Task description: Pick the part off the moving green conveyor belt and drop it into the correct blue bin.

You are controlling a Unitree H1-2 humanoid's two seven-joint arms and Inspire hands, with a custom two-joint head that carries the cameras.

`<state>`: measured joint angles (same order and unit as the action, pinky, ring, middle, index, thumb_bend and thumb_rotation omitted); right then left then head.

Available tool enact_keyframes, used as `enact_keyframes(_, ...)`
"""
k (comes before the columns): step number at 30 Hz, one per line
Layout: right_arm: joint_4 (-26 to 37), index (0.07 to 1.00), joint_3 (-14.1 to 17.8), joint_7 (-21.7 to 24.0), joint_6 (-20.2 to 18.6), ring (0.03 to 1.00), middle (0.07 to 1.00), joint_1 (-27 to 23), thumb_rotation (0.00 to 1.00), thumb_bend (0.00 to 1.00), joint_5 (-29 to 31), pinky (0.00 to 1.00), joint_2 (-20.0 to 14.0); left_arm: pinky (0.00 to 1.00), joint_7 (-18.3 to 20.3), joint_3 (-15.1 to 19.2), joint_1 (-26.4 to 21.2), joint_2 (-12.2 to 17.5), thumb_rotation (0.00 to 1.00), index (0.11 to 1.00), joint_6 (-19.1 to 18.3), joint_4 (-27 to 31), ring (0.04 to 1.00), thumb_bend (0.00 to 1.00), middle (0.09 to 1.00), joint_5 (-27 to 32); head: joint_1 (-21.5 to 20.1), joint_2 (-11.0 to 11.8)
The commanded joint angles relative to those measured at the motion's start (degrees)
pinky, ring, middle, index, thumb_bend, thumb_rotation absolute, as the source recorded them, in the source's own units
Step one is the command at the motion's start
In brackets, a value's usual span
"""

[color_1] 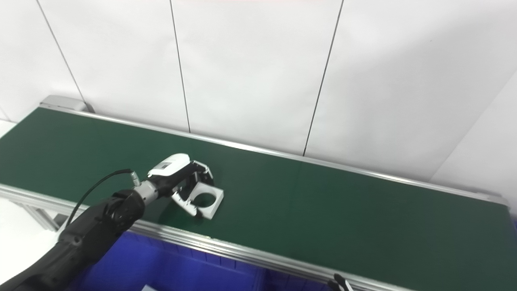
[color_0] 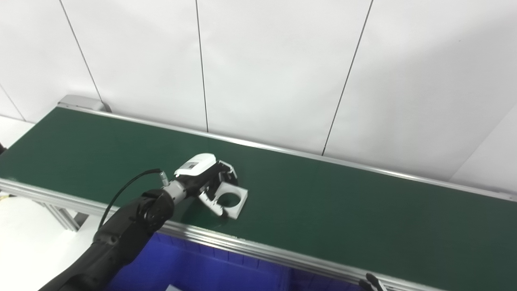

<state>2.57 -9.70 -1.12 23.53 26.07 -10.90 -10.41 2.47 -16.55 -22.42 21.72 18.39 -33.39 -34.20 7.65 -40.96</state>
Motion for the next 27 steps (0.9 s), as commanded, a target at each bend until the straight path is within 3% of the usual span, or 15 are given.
enact_keyframes(1,2.1,0.920,0.3,-1.1,3.3,0.831,0.861,0.2,0.55,0.88,-0.1,0.75,0.4,0.45,-1.0,-0.4,-2.4,-0.7,0.00,0.516,2.4,-1.0,0.412,0.50,0.505,1.1,0.1,-0.1)
enact_keyframes(5,2.1,0.918,0.2,-1.5,3.3,0.828,0.860,0.2,0.55,0.88,-0.6,0.75,0.4,0.47,0.3,-1.2,-2.4,-0.5,0.00,0.499,2.0,-1.1,0.428,0.50,0.508,1.4,0.1,0.0)
enact_keyframes(10,2.2,0.917,-0.3,-1.9,3.4,0.829,0.862,0.3,0.54,0.87,-0.2,0.75,0.4,0.44,-2.9,-0.2,-0.9,0.2,0.00,0.504,4.4,2.0,0.414,0.50,0.509,1.8,-0.9,0.0)
enact_keyframes(12,2.2,0.917,-0.5,-1.8,3.3,0.827,0.861,0.4,0.54,0.87,0.0,0.74,0.4,0.43,-3.4,1.7,0.6,0.8,0.00,0.515,5.2,6.7,0.409,0.50,0.509,3.6,-1.3,-0.1)
enact_keyframes(18,2.3,0.916,-0.9,-2.5,3.3,0.821,0.859,0.3,0.54,0.87,-0.9,0.74,0.3,0.43,-1.7,8.3,5.6,0.4,0.00,0.526,1.2,23.3,0.410,0.50,0.505,9.2,-3.3,-0.2)
enact_keyframes(27,3.0,0.913,-0.8,-2.1,3.3,0.826,0.857,0.6,0.54,0.89,-0.8,0.73,1.2,0.39,1.5,10.8,12.1,0.2,0.00,0.521,-0.1,35.4,0.411,0.50,0.505,13.9,-7.4,-1.5)
